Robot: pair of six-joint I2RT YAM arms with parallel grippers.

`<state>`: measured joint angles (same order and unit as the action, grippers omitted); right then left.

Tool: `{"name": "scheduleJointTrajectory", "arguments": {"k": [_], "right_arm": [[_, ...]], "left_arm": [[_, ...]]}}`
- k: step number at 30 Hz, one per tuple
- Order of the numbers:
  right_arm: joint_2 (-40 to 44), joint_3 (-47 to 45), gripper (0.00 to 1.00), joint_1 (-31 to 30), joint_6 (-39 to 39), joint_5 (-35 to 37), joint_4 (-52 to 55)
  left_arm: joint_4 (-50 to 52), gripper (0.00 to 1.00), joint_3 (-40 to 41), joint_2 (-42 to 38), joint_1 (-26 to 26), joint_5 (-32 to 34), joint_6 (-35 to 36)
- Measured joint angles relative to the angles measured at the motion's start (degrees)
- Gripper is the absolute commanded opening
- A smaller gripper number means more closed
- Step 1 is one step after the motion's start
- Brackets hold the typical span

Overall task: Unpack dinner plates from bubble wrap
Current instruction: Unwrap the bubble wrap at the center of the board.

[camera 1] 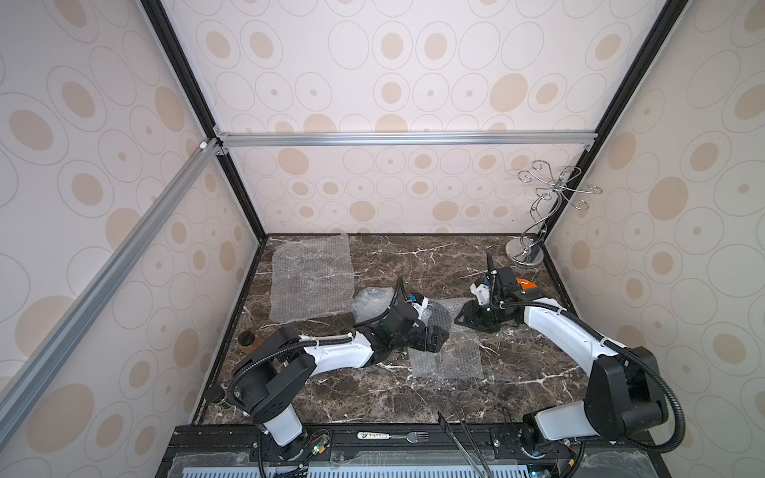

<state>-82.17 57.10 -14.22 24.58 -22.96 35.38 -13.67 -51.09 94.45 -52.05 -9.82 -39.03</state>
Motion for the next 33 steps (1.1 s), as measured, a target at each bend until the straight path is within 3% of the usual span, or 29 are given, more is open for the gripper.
{"name": "scheduleJointTrajectory", "arguments": {"k": [7, 8, 9, 24, 33], "right_arm": [[-0.5, 1.7, 0.69, 3.6, 0.0, -3.2, 0.2], [-0.5, 1.7, 0.94, 4.4, 0.0, -3.6, 0.3], [-0.5, 1.7, 0.99, 5.1, 0.1, -4.0, 0.3], [2.5, -0.8, 0.99, 9.5, -1.6, -5.6, 2.4], [2.6, -1.8, 0.99, 10.0, -1.7, -6.5, 1.9]], "left_arm": [[12.0, 1.0, -9.6, 3.9, 0.0, 6.3, 2.9], [13.6, 1.0, -11.1, 5.1, 0.0, 6.8, 3.2], [15.6, 1.0, -13.0, 6.8, 0.0, 7.5, 3.6], [40.0, 0.99, -41.6, 26.1, 0.4, 16.5, 10.6], [49.3, 0.97, -47.0, 29.2, 0.6, 23.8, 12.9]]}}
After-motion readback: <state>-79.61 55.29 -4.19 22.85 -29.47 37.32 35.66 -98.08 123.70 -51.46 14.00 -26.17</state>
